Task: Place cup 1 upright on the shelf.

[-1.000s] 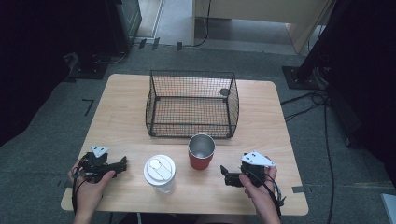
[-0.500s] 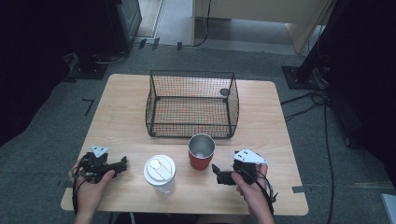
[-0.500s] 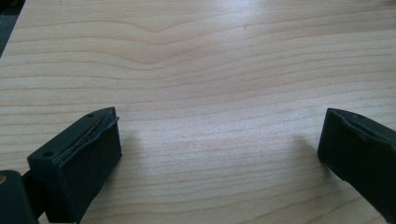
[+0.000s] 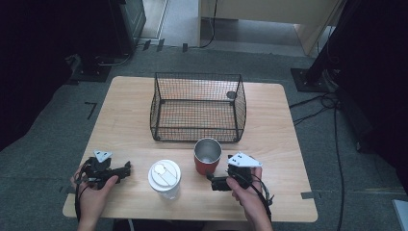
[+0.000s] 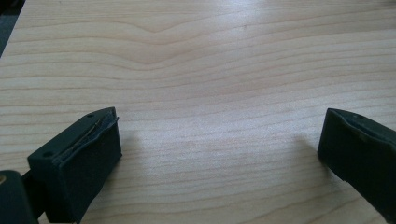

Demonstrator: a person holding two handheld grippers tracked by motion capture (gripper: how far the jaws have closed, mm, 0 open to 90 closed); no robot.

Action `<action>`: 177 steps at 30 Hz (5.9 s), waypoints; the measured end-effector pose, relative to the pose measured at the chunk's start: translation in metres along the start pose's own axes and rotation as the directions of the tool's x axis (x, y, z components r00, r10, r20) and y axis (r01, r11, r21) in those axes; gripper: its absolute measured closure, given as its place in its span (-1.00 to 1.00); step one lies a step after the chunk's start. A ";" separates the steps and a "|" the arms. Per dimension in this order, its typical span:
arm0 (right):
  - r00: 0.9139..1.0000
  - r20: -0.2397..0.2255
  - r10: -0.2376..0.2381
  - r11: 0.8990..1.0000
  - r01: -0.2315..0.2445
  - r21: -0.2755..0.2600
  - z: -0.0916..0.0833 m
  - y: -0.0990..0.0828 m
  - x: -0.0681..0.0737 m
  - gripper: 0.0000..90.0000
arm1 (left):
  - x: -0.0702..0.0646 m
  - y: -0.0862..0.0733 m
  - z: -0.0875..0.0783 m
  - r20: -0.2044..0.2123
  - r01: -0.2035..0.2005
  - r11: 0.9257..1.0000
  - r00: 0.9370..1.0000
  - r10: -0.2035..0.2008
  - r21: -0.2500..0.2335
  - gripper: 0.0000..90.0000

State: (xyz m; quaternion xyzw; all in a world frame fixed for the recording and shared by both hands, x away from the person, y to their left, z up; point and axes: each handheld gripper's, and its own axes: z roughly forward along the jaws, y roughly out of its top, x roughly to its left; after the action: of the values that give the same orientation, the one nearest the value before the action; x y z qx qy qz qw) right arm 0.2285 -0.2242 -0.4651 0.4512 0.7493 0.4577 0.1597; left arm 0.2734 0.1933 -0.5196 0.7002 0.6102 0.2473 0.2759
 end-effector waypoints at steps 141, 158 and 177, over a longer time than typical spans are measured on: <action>0.975 0.224 -0.013 0.975 0.062 -0.214 -0.009 0.126 0.016 -0.84 | 0.000 0.000 0.000 0.000 0.000 1.000 1.000 0.000 0.002 -1.00; 0.968 0.252 -0.011 0.960 0.081 -0.269 -0.007 0.144 0.012 -0.84 | 0.000 0.000 0.000 0.000 0.000 1.000 1.000 0.000 0.002 -1.00; 0.958 0.288 0.012 0.945 0.083 -0.316 0.003 0.159 -0.001 -0.84 | 0.000 0.000 0.000 0.000 0.000 1.000 1.000 0.000 0.002 -1.00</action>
State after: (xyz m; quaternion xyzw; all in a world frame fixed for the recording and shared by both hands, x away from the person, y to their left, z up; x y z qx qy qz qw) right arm 0.3147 -0.1956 -0.3351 0.4663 0.6406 0.5019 0.3469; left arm 0.2734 0.1933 -0.5194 0.7004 0.6105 0.2468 0.2753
